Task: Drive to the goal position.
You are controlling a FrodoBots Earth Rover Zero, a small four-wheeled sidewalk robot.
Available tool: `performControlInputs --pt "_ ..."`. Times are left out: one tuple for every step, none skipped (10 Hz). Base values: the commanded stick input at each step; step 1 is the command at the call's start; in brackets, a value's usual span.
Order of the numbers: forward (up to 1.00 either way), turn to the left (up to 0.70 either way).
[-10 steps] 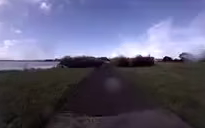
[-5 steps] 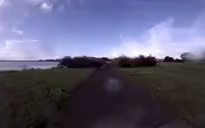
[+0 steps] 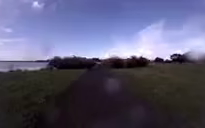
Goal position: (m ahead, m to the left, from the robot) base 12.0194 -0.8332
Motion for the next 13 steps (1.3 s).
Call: performControlInputs --pt "0.7 0.0" --pt "0.7 0.0" --pt "0.7 0.0" --pt "0.7 0.0" --pt "0.7 0.0" --pt "0.7 0.0" --pt "0.7 0.0" --pt "0.7 0.0" --pt "0.7 0.0" --pt "0.7 0.0" --pt "0.7 0.0" --pt "0.7 0.0" --pt "0.7 0.0"
